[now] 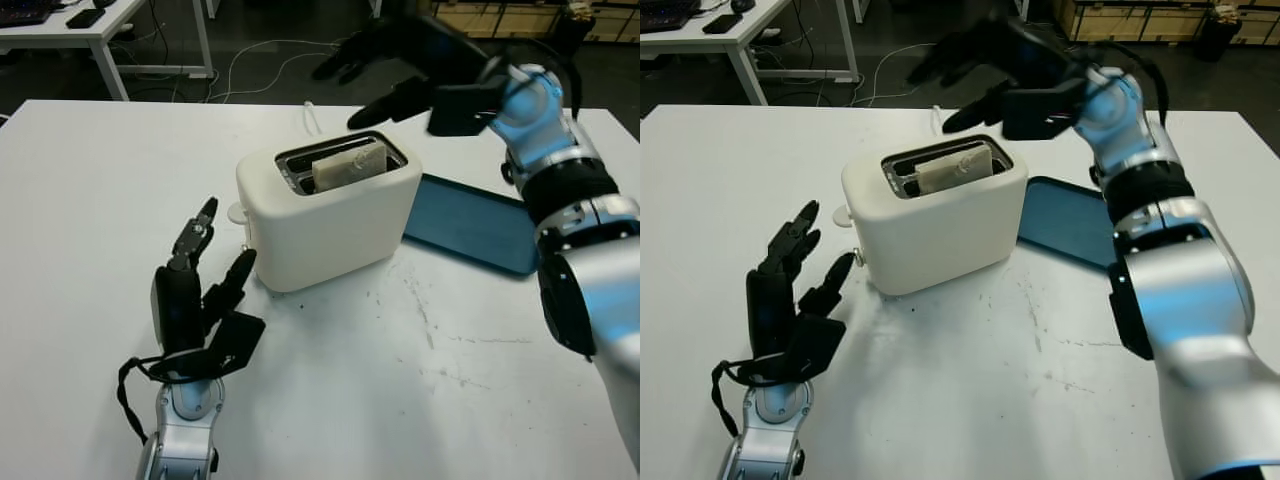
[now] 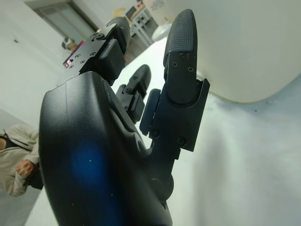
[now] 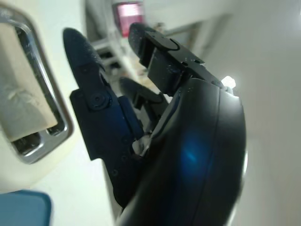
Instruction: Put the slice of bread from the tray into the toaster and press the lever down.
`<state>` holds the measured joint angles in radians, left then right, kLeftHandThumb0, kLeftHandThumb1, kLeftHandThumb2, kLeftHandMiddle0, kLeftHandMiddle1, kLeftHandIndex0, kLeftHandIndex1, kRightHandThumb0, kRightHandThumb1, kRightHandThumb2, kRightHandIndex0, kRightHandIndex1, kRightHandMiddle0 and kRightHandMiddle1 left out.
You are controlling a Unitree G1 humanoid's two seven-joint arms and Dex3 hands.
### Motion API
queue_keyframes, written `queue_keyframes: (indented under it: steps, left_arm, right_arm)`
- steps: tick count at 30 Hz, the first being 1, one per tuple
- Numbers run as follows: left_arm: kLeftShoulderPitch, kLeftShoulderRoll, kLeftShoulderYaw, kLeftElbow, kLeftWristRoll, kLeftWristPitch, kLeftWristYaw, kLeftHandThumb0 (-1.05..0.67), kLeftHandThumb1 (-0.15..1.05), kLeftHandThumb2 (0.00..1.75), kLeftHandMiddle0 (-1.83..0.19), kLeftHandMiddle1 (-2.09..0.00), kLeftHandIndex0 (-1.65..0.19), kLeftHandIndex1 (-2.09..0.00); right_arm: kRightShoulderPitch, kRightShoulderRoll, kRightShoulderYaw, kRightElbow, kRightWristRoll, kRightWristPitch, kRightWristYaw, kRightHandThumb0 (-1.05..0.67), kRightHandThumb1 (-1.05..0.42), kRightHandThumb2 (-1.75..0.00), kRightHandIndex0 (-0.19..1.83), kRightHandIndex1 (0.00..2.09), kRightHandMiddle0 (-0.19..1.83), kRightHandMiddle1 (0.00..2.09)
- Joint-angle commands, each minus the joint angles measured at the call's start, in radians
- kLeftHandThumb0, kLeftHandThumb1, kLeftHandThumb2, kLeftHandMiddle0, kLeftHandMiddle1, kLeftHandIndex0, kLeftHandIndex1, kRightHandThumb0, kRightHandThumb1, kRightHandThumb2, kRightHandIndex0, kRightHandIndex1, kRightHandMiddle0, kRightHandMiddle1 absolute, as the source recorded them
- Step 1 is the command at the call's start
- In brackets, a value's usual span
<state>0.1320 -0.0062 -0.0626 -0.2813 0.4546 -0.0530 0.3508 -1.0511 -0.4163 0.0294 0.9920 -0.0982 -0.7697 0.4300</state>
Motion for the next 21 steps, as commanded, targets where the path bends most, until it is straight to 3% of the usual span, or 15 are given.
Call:
queue_keyframes:
  steps: [1,4,8,11,15,21]
  left_arm:
    - [-0.023,0.033,0.024,-0.008,0.002,-0.037,-0.005,-0.58,0.92,0.23,-0.59,-0.16,-0.52,-0.02]
    - [-0.043,0.087,0.052,-0.020,0.045,-0.043,-0.005,-0.55,0.92,0.13,-0.64,-0.17,-0.57,-0.03]
    - [-0.088,0.191,0.100,0.007,0.079,-0.119,0.002,-0.43,0.87,0.03,-0.74,-0.20,-0.67,-0.07]
    - [-0.116,0.260,0.125,0.024,0.114,-0.151,0.003,-0.39,0.81,0.00,-0.84,-0.24,-0.77,-0.10]
    - [-0.153,0.367,0.157,0.031,0.155,-0.179,-0.032,-0.35,0.74,0.00,-0.96,-0.27,-0.89,-0.13]
    - [-0.212,0.503,0.178,0.064,0.149,-0.220,-0.128,-0.30,0.66,0.00,-1.08,-0.31,-1.00,-0.14]
  right_arm:
    - [0.142,-0.008,-0.045,-0.093,0.064,-0.017,-0.009,-0.41,-0.80,-0.01,0.65,0.71,0.88,0.03]
    - [0.347,0.007,-0.101,-0.263,0.188,0.032,0.028,-0.31,-0.83,-0.01,0.63,0.65,0.84,0.00]
    - [0.638,0.050,-0.155,-0.501,0.313,0.129,0.009,-0.23,-0.88,-0.02,0.64,0.60,0.81,0.00]
    - [0.780,0.071,-0.180,-0.641,0.350,0.229,-0.024,-0.21,-0.90,-0.02,0.66,0.59,0.79,0.00]
    - [0.917,0.107,-0.209,-0.811,0.403,0.375,-0.071,-0.21,-0.92,-0.01,0.68,0.45,0.77,0.00]
    - [0.986,0.140,-0.239,-0.954,0.426,0.528,-0.137,-0.22,-0.91,0.00,0.73,0.34,0.79,0.01]
